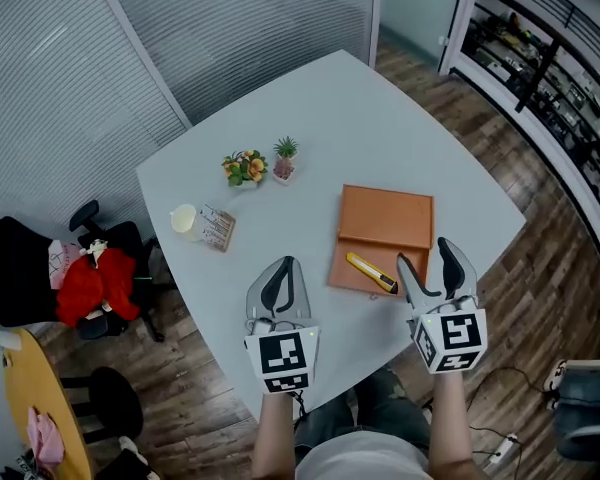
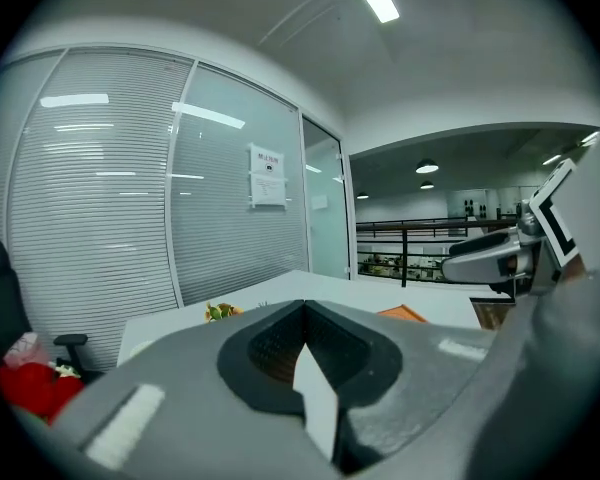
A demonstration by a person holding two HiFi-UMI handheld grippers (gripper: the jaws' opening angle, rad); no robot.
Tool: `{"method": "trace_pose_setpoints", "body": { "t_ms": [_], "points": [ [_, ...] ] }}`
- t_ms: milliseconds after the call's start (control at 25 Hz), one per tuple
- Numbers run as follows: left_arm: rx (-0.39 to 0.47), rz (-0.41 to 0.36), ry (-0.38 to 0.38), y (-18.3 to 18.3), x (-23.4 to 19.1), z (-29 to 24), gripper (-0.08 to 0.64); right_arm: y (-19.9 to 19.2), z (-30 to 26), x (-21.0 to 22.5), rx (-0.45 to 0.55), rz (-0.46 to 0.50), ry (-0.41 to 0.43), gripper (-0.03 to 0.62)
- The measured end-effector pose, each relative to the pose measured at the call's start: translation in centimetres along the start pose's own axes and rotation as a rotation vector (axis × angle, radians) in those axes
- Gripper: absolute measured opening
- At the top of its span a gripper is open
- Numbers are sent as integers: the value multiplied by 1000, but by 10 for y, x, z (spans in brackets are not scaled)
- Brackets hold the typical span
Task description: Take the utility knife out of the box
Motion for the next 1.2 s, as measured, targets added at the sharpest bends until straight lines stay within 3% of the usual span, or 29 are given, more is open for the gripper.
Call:
{"method": "trace_pose_setpoints", "body": {
  "t_ms": [600, 1200],
  "points": [
    [-145, 64, 71, -23, 8, -54, 0, -26, -76, 15, -191, 136, 215, 302],
    [-233, 106, 69, -47, 18, -89, 0, -70, -117, 10, -392, 235, 359, 285]
  ]
}}
Point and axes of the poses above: the fingertips, and each gripper's own axes: z backward along the fingers, x to its right, y out of its top, the point moved 8 cm from there along z, backward along the fingers, and after that the axes turned 15 degrees about -x, right-handed, at the moved point
